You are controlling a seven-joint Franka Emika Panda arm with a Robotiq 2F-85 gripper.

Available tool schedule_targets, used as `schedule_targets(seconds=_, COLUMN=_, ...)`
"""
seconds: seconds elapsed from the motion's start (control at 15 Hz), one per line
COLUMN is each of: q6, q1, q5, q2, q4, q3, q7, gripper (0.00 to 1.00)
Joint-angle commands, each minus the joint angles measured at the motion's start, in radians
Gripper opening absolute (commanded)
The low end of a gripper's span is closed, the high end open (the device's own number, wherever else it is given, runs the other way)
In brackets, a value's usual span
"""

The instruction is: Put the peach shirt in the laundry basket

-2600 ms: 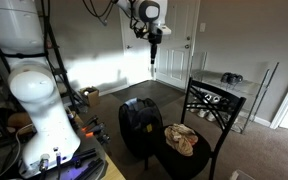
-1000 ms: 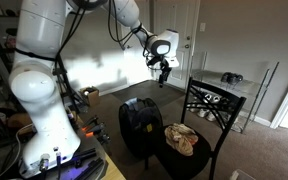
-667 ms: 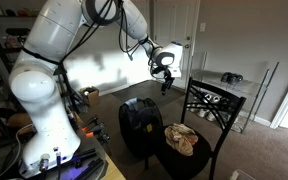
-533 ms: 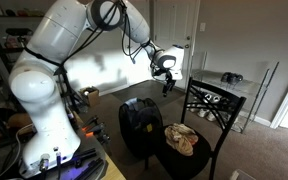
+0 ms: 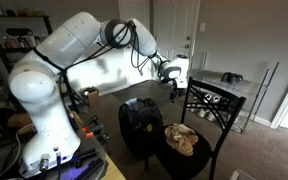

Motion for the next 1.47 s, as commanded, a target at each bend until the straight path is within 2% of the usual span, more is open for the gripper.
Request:
schedule_targets(seconds=0.0, q6=-0.029, q1=-0.014, q5=0.001, q2=0.140, q4=0.170, q3=-0.018, q7=0.091, gripper=1.00)
schedule_targets(seconds=0.33, q6=-0.105, q1=-0.054, q5=-0.007, q2=0.267, q4=0.312, q3=-0.011, q7=0.158, gripper=1.00)
schedule_targets(seconds=0.6, q6=-0.237, q1=-0.111, q5=0.003, q2=0.262, q4=0.358, q3=0.059, q7=0.052, gripper=1.00)
schedule_targets(seconds=0.67, q6=-0.179, q1=-0.082, q5=-0.008, q2=0.273, q4=0.333, q3=0.024, q7=0.106, gripper=1.00)
schedule_targets(seconds=0.8, q6=-0.214, q1=-0.096, q5=-0.004, q2=0.273, q4=0.362, q3=0.040, q7=0.090, gripper=1.00)
schedule_targets(seconds=1.2, q6=-0.220, q1=-0.098, q5=-0.003, q2=0.274, q4=0.369, q3=0.046, q7=0.087, gripper=1.00)
schedule_targets(seconds=1.4, q6=-0.172, q1=-0.088, q5=-0.002, q2=0.323, q4=0.400, q3=0.038, q7=0.113, gripper=1.00)
